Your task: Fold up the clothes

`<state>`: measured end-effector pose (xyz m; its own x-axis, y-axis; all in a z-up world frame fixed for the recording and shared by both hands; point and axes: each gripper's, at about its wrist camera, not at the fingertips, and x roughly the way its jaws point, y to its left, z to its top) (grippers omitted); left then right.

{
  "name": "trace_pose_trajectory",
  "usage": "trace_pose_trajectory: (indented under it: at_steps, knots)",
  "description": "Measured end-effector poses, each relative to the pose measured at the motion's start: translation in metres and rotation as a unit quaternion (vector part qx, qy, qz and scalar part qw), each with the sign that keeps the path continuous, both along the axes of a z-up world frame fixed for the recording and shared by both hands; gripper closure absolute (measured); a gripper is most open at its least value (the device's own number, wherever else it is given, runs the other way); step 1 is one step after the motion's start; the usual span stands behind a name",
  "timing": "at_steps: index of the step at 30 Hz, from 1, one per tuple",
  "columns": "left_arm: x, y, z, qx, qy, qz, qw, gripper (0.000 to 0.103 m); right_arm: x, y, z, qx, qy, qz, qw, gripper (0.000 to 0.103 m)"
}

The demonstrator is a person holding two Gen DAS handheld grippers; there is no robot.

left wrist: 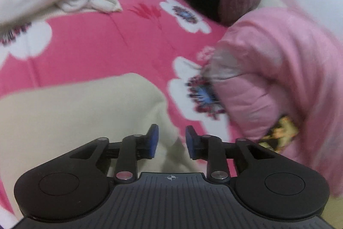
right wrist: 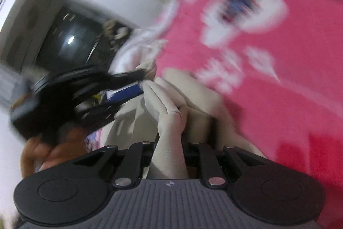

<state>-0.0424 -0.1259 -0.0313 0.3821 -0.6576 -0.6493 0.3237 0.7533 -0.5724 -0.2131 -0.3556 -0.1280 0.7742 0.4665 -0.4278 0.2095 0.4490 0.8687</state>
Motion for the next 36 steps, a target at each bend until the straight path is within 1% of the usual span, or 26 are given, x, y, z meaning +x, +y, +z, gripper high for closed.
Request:
trace_pose_trajectory:
  at_steps: [2, 4, 8, 10, 12, 14, 15, 16, 17, 18, 20, 21, 22, 23, 24, 25, 26, 27, 29, 30, 31, 32, 33, 34, 35, 36]
  knots:
    - [-0.009, 0.016, 0.006, -0.029, -0.006, 0.002, 0.9996, 0.070, -0.001, -0.010, -0.014, 0.053, 0.011, -0.014, 0.998, 0.089]
    - [-0.021, 0.033, 0.014, -0.023, -0.023, 0.008, 0.9994, 0.067, 0.000, -0.014, -0.013, 0.057, 0.005, -0.015, 0.998, 0.089]
    - [-0.048, 0.064, 0.023, 0.004, -0.054, 0.002, 0.9985, 0.066, 0.000, -0.023, -0.009, 0.051, -0.004, -0.016, 0.999, 0.089]
    - [-0.061, 0.074, 0.019, 0.020, -0.056, -0.016, 0.9981, 0.066, 0.003, -0.029, -0.016, 0.056, 0.011, -0.015, 0.998, 0.089]
    - [-0.073, 0.075, 0.009, 0.050, -0.068, -0.029, 0.9960, 0.066, 0.006, -0.033, -0.023, 0.068, 0.023, -0.013, 0.997, 0.088]
    - [-0.084, 0.075, -0.001, 0.082, -0.087, -0.039, 0.9921, 0.066, 0.006, -0.037, -0.016, 0.054, 0.026, -0.013, 0.998, 0.085]
    - [-0.087, 0.073, -0.003, 0.089, -0.102, -0.042, 0.9900, 0.066, 0.003, -0.038, -0.005, 0.027, 0.022, -0.015, 0.999, 0.084]
    - [-0.090, 0.071, -0.006, 0.096, -0.116, -0.045, 0.9876, 0.066, -0.001, -0.040, 0.008, -0.006, 0.016, -0.017, 1.000, 0.078]
    - [-0.094, 0.070, -0.008, 0.103, -0.130, -0.049, 0.9850, 0.066, -0.004, -0.041, 0.023, -0.055, 0.014, -0.029, 0.998, 0.058]
    - [-0.097, 0.068, -0.011, 0.110, -0.144, -0.052, 0.9821, 0.065, -0.011, -0.043, 0.042, -0.126, 0.015, -0.057, 0.990, 0.054]
    - [-0.101, 0.066, -0.013, 0.114, -0.161, -0.057, 0.9788, 0.063, -0.026, -0.043, 0.076, -0.241, 0.003, -0.096, 0.966, 0.054]
    - [-0.102, 0.065, -0.013, 0.112, -0.164, -0.058, 0.9785, 0.062, -0.033, -0.042, 0.092, -0.275, -0.010, -0.102, 0.956, 0.055]
    - [-0.102, 0.066, -0.013, 0.110, -0.166, -0.058, 0.9783, 0.062, -0.038, -0.039, 0.106, -0.293, -0.028, -0.092, 0.951, 0.055]
    - [-0.103, 0.067, -0.013, 0.106, -0.166, -0.057, 0.9787, 0.062, -0.043, -0.031, 0.120, -0.310, -0.049, -0.066, 0.947, 0.055]
    - [-0.103, 0.069, -0.011, 0.103, -0.166, -0.055, 0.9792, 0.062, -0.045, -0.016, 0.131, -0.337, -0.071, -0.028, 0.938, 0.055]
    - [-0.104, 0.071, -0.010, 0.100, -0.168, -0.052, 0.9794, 0.062, -0.048, 0.004, 0.139, -0.371, -0.089, 0.017, 0.924, 0.055]
    - [-0.107, 0.073, -0.008, 0.100, -0.175, -0.044, 0.9785, 0.062, -0.051, 0.024, 0.145, -0.405, -0.105, 0.063, 0.906, 0.056]
    - [-0.110, 0.075, -0.006, 0.103, -0.187, -0.038, 0.9762, 0.062, -0.056, 0.045, 0.145, -0.439, -0.115, 0.105, 0.885, 0.056]
    - [-0.120, 0.081, 0.000, 0.109, -0.208, -0.033, 0.9714, 0.062, -0.062, 0.079, 0.135, -0.493, -0.114, 0.166, 0.846, 0.058]
    - [-0.125, 0.084, 0.001, 0.109, -0.214, -0.033, 0.9702, 0.062, -0.062, 0.092, 0.127, -0.513, -0.110, 0.190, 0.830, 0.059]
    - [-0.131, 0.086, 0.001, 0.110, -0.218, -0.037, 0.9691, 0.062, -0.058, 0.103, 0.116, -0.526, -0.102, 0.208, 0.818, 0.059]
    - [-0.137, 0.086, -0.001, 0.114, -0.218, -0.049, 0.9680, 0.062, -0.054, 0.111, 0.107, -0.531, -0.088, 0.220, 0.814, 0.059]
    - [-0.144, 0.085, -0.004, 0.124, -0.217, -0.064, 0.9662, 0.062, -0.054, 0.115, 0.096, -0.531, -0.066, 0.225, 0.814, 0.059]
    - [-0.153, 0.080, -0.010, 0.147, -0.221, -0.079, 0.9608, 0.062, -0.050, 0.115, 0.080, -0.534, -0.038, 0.228, 0.813, 0.059]
    - [-0.162, 0.074, -0.017, 0.178, -0.239, -0.087, 0.9505, 0.062, -0.044, 0.113, 0.063, -0.539, -0.008, 0.230, 0.810, 0.060]
    - [-0.173, 0.067, -0.023, 0.212, -0.263, -0.096, 0.9363, 0.062, -0.041, 0.110, 0.055, -0.537, 0.007, 0.230, 0.812, 0.060]
